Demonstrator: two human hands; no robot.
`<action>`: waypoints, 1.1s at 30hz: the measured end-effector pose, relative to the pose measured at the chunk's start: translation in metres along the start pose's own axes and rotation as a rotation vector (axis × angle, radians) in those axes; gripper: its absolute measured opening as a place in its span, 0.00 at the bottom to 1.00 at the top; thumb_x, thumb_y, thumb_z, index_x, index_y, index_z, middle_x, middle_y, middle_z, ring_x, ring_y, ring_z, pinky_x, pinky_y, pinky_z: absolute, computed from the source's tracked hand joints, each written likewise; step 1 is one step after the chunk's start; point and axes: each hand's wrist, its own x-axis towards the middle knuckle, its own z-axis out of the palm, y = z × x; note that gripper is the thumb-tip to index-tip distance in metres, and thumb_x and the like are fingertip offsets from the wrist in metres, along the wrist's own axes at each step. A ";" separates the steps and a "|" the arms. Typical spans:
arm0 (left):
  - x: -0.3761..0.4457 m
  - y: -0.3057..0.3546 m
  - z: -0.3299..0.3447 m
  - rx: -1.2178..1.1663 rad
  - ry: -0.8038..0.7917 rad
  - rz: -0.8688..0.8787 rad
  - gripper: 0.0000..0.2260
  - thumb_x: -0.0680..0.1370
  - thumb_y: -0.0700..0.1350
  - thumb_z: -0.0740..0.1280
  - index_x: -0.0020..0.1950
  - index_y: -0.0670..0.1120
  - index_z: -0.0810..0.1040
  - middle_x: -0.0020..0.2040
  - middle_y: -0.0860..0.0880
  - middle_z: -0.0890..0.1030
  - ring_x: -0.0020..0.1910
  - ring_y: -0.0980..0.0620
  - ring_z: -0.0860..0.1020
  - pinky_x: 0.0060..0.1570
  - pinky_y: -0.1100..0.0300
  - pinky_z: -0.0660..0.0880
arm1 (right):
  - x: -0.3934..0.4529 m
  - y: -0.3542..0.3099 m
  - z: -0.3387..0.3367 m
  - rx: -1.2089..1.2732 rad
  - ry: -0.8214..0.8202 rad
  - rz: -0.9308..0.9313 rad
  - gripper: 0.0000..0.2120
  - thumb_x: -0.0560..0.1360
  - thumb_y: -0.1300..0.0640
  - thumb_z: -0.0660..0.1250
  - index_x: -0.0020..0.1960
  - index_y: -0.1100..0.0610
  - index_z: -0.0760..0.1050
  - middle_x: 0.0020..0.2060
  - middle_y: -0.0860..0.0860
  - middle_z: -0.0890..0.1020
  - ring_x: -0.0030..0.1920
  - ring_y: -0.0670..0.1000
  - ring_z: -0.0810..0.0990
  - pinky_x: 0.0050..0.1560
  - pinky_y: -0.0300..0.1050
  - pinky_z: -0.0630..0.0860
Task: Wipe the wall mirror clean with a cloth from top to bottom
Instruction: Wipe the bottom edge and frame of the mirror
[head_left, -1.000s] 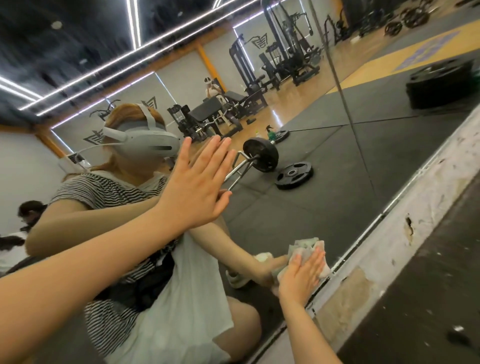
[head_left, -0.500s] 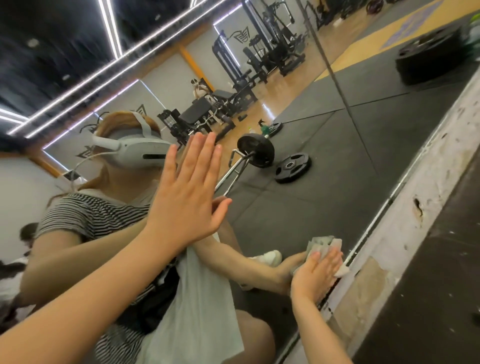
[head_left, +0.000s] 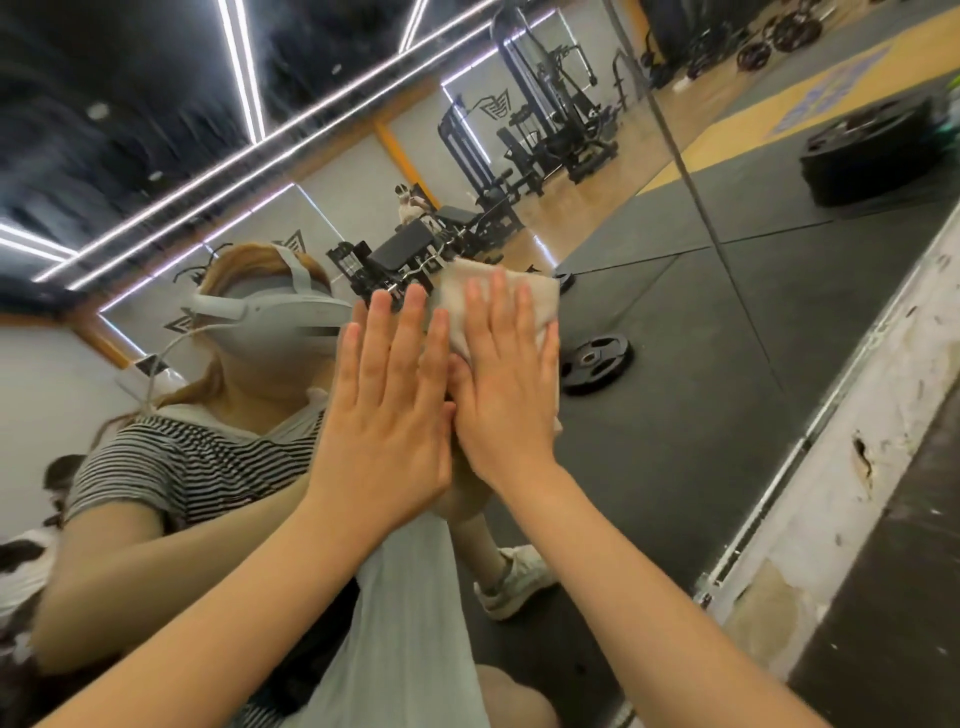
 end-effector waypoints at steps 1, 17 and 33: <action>0.001 -0.001 0.000 -0.009 0.019 -0.016 0.31 0.80 0.45 0.53 0.78 0.38 0.40 0.77 0.35 0.46 0.77 0.41 0.38 0.76 0.42 0.45 | 0.007 -0.002 0.002 -0.018 0.026 -0.063 0.29 0.79 0.49 0.51 0.77 0.57 0.51 0.77 0.56 0.57 0.75 0.52 0.51 0.71 0.55 0.44; 0.005 0.002 -0.002 0.150 -0.195 0.053 0.33 0.76 0.54 0.59 0.78 0.43 0.58 0.78 0.39 0.57 0.77 0.40 0.54 0.75 0.41 0.46 | -0.027 0.070 -0.007 -0.118 0.028 0.027 0.31 0.78 0.49 0.51 0.78 0.56 0.49 0.77 0.54 0.56 0.77 0.51 0.49 0.73 0.52 0.45; 0.006 0.004 -0.004 0.238 -0.271 0.064 0.31 0.77 0.57 0.54 0.78 0.45 0.60 0.78 0.41 0.56 0.78 0.40 0.53 0.74 0.39 0.47 | -0.163 0.211 -0.036 0.025 0.046 0.728 0.36 0.76 0.38 0.42 0.79 0.54 0.48 0.79 0.49 0.51 0.78 0.45 0.47 0.77 0.46 0.42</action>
